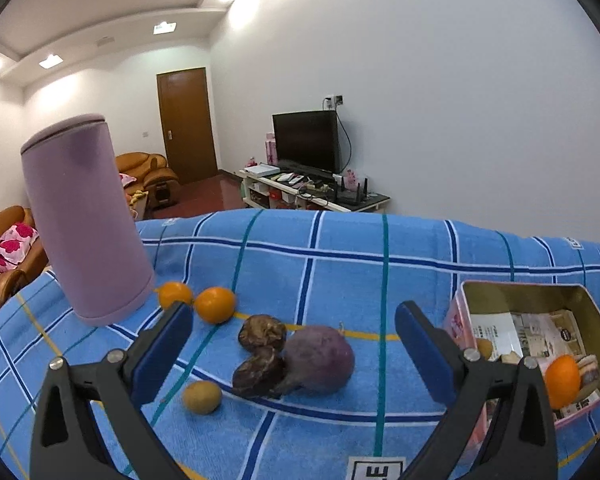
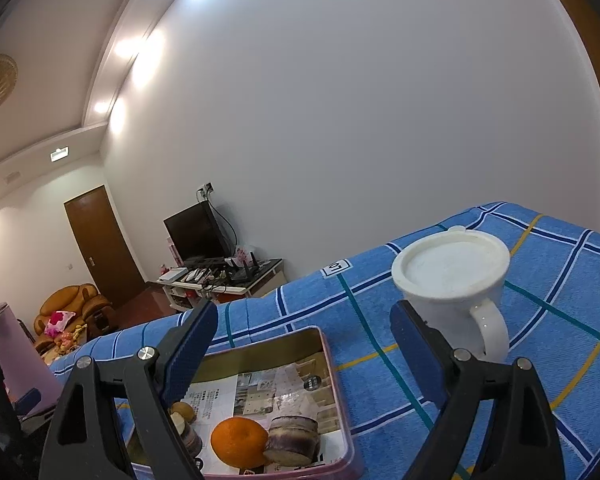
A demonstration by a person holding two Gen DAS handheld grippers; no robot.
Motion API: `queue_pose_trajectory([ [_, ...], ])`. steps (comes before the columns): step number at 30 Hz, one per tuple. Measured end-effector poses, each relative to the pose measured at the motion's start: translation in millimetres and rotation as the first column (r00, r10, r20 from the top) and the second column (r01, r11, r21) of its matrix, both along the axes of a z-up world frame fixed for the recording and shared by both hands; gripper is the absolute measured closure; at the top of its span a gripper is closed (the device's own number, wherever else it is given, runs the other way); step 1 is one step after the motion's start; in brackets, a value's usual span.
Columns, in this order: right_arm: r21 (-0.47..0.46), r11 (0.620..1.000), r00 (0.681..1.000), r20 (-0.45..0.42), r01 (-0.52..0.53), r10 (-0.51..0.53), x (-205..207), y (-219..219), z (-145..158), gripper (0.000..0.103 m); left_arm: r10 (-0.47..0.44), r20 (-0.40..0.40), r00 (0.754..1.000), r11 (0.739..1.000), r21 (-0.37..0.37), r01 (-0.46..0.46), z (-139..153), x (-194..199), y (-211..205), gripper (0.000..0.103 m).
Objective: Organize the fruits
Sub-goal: 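Withdraw both grippers from the tin toward the remaining fruits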
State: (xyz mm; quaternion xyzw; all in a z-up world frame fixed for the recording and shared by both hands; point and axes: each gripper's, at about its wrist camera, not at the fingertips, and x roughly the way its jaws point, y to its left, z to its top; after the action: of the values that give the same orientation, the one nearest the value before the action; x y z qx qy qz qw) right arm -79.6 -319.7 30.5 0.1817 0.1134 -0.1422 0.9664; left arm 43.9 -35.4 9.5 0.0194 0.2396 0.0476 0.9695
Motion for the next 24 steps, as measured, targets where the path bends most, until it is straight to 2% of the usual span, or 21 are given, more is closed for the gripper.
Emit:
queue_pose_trajectory([
  [8,-0.078,0.996,0.999,-0.018,-0.043,0.042,4.3,23.2,-4.9,0.014,-0.028,0.0,1.0,0.999,0.03,0.028,-6.2,-12.4,-0.5,0.0],
  [16,-0.074,0.994,0.994,-0.077,-0.08,0.074,10.5,46.7,-15.3,0.014,-0.059,-0.017,0.998,0.997,0.038,0.06,-4.5,-22.4,16.2,0.0],
  [19,-0.093,0.991,0.992,-0.095,-0.098,0.089,12.2,58.0,-15.8,0.014,-0.069,-0.026,0.997,0.996,0.048,0.07,-3.9,-21.8,32.3,0.0],
  [24,-0.1,0.984,0.983,-0.124,-0.148,0.135,15.4,85.0,-18.0,0.014,-0.011,-0.036,0.999,1.0,0.023,0.012,-2.5,-15.9,81.2,0.0],
])
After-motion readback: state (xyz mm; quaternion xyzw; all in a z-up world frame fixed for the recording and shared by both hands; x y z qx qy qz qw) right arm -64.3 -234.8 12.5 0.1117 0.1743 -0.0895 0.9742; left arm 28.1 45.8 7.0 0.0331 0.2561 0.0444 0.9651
